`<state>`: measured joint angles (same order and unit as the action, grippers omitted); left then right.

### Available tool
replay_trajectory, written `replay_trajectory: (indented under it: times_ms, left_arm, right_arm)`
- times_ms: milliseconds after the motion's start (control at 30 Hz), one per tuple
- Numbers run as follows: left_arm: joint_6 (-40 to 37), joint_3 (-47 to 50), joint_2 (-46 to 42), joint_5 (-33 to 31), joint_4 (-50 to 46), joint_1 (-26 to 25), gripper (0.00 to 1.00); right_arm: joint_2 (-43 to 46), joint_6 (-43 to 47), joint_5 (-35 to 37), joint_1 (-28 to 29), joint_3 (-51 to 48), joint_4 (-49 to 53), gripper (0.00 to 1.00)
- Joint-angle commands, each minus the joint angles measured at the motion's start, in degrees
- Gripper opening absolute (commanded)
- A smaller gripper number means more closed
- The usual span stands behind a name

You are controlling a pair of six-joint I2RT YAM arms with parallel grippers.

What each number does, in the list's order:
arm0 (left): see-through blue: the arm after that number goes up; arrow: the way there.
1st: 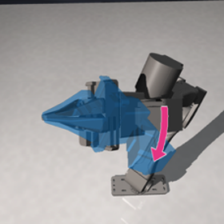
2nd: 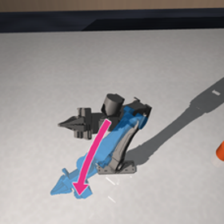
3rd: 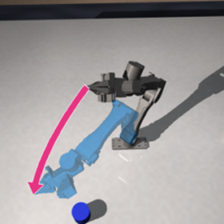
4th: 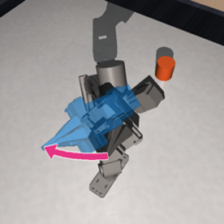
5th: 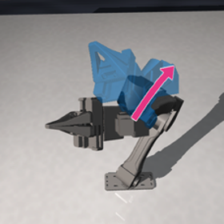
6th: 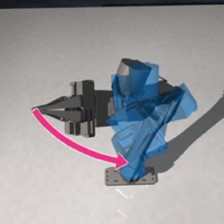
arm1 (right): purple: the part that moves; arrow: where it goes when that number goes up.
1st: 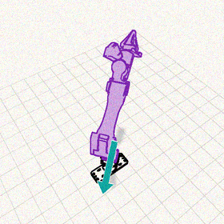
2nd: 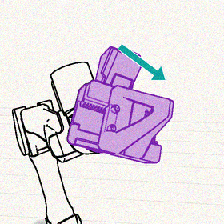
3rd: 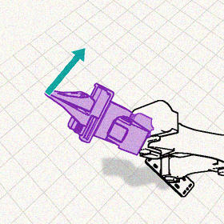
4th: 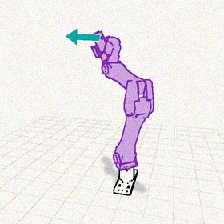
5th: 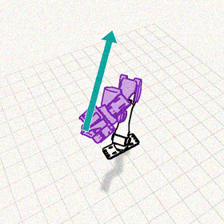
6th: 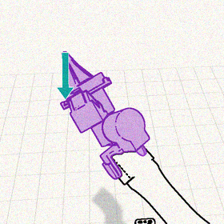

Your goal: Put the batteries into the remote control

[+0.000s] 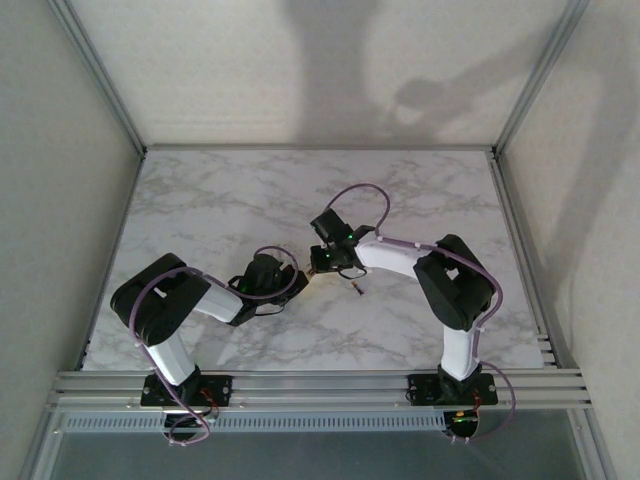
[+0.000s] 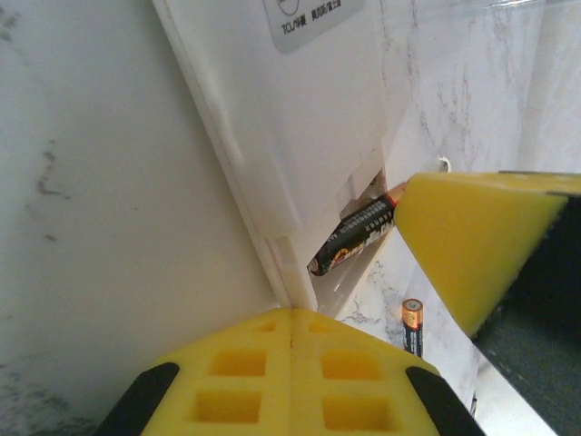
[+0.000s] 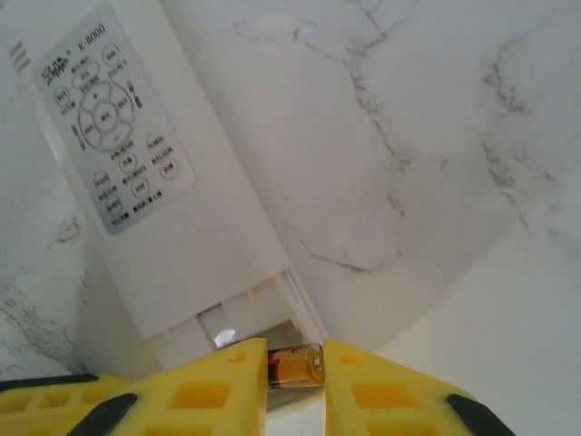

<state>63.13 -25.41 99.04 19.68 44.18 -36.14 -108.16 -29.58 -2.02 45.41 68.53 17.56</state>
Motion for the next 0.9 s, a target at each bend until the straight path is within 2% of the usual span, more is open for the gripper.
replay_trajectory:
  times_ms: [0, 300, 533, 867]
  left_arm:
    - [-0.2, -0.9, 1.7, -2.5, -1.4, -0.5, 0.0]
    - [-0.2, -0.5, 1.0, -2.6, -1.5, -0.5, 0.0]
    - [-0.2, -0.4, 1.4, -2.2, -1.1, -0.6, 0.0]
    - [-0.6, -0.6, 1.7, -2.1, -1.5, -0.6, 0.0]
  right_arm:
    - [0.5, -2.5, -10.1, 4.6, -2.1, 2.6, 0.21]
    - [-2.6, -2.9, -11.4, 4.6, 0.1, 1.4, 0.21]
    - [-3.9, -0.5, -7.6, 4.7, 3.6, 3.9, 0.21]
    - [-7.1, 1.9, -6.3, 4.5, 8.4, 6.3, 0.22]
